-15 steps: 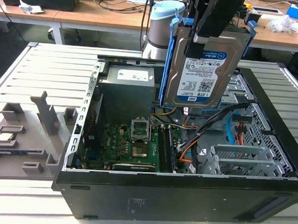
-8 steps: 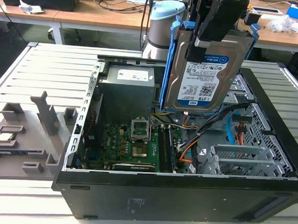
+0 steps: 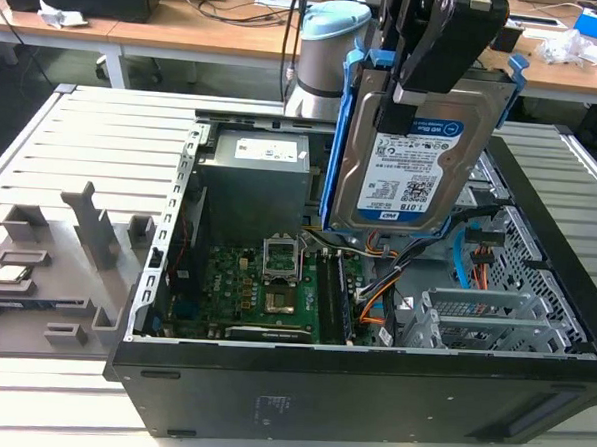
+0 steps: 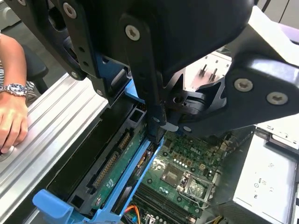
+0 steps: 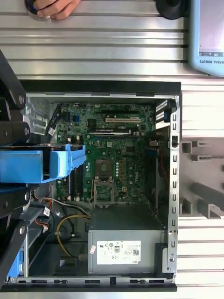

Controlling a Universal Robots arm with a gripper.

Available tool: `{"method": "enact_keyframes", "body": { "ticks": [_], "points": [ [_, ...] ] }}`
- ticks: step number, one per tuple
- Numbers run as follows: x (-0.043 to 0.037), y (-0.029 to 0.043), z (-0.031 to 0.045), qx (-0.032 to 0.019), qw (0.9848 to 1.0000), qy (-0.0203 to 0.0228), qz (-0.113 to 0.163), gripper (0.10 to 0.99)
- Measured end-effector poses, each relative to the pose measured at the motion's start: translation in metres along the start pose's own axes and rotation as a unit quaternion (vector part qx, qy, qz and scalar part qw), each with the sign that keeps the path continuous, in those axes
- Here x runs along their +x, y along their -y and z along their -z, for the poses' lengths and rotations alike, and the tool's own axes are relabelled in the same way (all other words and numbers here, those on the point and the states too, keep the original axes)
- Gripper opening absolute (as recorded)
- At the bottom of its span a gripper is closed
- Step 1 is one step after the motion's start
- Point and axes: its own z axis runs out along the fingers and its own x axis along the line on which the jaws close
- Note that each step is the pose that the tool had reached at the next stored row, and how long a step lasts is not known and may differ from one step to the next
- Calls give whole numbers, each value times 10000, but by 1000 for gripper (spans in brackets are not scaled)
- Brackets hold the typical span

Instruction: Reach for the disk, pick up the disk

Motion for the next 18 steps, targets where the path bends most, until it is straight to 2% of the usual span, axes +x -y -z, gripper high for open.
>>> {"method": "enact_keyframes", "body": {
  "ticks": [18],
  "points": [
    [351, 0, -1, 0, 10000, 0, 0, 369]
  ]
}}
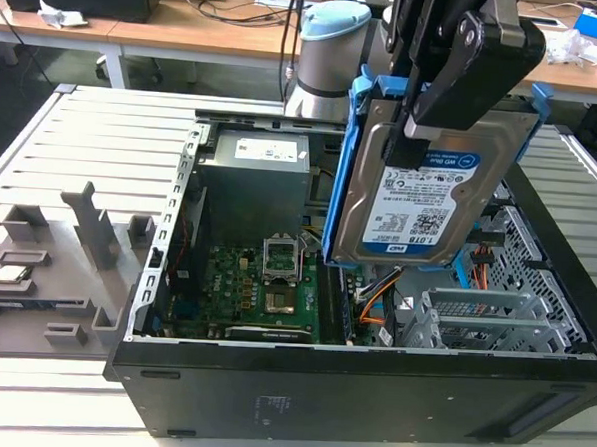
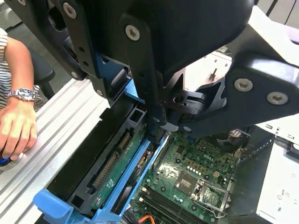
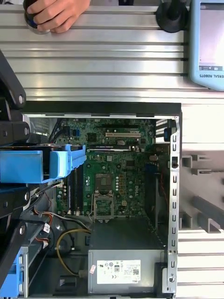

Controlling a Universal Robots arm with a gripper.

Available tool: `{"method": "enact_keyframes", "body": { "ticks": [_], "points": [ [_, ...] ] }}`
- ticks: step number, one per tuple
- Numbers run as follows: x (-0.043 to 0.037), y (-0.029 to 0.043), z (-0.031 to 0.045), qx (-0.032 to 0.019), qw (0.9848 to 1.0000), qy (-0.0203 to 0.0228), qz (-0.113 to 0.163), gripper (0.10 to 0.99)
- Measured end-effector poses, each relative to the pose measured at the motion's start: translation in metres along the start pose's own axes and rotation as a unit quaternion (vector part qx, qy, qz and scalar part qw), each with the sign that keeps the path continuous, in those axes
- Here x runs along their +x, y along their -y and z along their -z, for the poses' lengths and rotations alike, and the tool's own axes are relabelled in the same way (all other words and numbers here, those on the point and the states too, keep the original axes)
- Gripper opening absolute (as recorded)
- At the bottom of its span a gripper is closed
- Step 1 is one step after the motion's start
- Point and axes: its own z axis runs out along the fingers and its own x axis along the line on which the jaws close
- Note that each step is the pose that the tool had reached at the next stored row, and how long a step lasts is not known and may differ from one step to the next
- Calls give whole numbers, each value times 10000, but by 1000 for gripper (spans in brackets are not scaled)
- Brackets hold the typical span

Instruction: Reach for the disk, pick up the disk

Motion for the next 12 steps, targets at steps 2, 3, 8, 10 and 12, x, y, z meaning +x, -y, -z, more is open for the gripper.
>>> {"method": "enact_keyframes", "body": {
  "ticks": [2, 3, 8, 10, 12],
  "points": [
    [41, 0, 0, 0, 10000, 0, 0, 369],
    [55, 0, 0, 0, 10000, 0, 0, 369],
    [144, 0, 0, 0, 10000, 0, 0, 369],
    [184, 0, 0, 0, 10000, 0, 0, 369],
    [212, 0, 0, 0, 10000, 0, 0, 369]
  ]
}}
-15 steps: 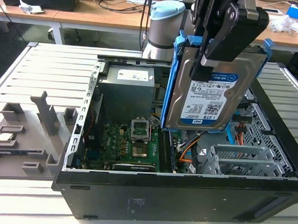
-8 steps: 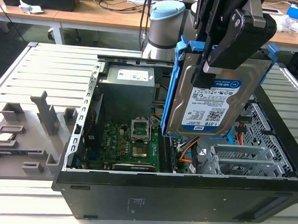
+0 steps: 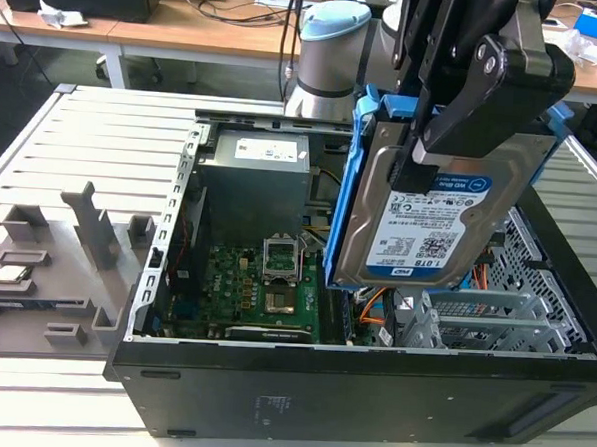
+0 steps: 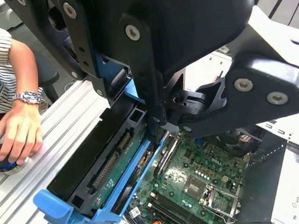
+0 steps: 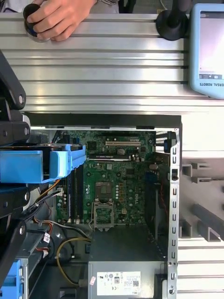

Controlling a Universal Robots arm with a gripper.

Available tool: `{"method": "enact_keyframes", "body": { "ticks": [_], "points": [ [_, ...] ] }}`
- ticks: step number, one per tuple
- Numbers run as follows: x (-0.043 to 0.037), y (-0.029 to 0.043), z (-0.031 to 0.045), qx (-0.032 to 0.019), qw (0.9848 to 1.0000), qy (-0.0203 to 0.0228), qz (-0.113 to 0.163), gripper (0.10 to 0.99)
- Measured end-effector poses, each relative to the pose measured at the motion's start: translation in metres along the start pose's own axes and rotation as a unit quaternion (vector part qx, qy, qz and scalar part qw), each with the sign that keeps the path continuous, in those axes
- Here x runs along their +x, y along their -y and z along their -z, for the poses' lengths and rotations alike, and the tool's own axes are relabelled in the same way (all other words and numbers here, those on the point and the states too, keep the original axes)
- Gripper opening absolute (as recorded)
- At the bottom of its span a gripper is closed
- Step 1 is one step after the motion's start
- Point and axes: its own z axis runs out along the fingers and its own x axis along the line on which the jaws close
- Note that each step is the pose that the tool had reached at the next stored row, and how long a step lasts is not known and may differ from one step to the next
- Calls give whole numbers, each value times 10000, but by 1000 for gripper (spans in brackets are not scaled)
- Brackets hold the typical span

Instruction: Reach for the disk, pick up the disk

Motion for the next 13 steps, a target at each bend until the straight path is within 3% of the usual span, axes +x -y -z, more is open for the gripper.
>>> {"method": "enact_keyframes", "body": {
  "ticks": [13],
  "points": [
    [193, 0, 0, 0, 10000, -1, 0, 369]
  ]
}}
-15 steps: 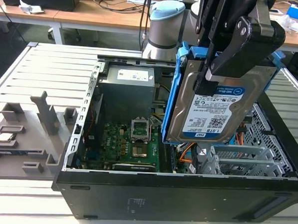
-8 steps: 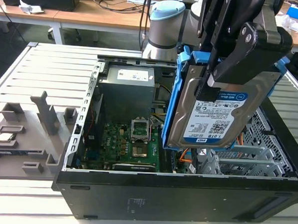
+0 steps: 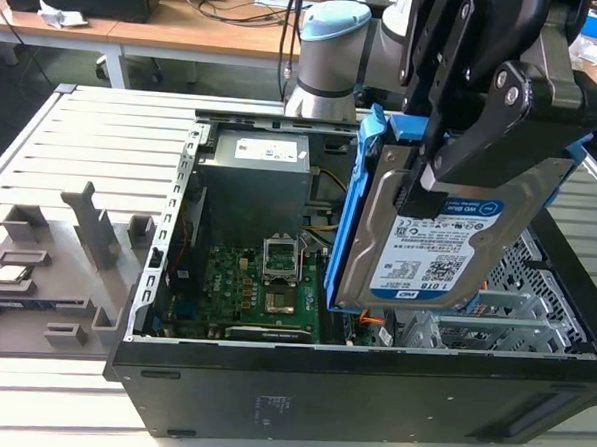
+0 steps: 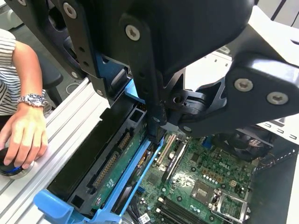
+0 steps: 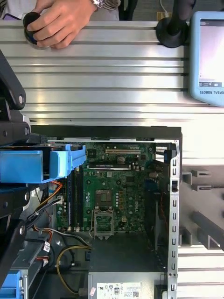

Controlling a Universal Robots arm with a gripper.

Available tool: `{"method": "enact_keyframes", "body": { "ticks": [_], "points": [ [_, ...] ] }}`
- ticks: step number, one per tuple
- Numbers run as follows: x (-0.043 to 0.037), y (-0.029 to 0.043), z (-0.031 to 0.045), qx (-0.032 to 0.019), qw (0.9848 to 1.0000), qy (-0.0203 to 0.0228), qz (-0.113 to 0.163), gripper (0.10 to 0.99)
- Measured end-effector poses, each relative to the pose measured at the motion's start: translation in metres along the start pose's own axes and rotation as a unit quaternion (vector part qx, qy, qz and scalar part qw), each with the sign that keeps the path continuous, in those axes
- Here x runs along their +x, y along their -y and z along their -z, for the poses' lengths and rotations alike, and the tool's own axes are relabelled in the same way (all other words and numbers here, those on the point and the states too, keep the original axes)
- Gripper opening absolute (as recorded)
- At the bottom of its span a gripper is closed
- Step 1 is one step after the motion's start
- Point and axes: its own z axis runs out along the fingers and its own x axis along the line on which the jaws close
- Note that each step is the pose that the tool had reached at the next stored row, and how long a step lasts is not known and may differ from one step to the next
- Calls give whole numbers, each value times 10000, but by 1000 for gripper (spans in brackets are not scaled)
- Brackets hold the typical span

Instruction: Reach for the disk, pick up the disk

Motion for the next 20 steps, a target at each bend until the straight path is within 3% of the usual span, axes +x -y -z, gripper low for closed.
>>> {"method": "enact_keyframes", "body": {
  "ticks": [13, 20],
  "points": [
    [149, 0, -6, 0, 10000, 2, 0, 369],
    [148, 45, -52, -14, 10000, 3, 0, 369]
  ]
}}
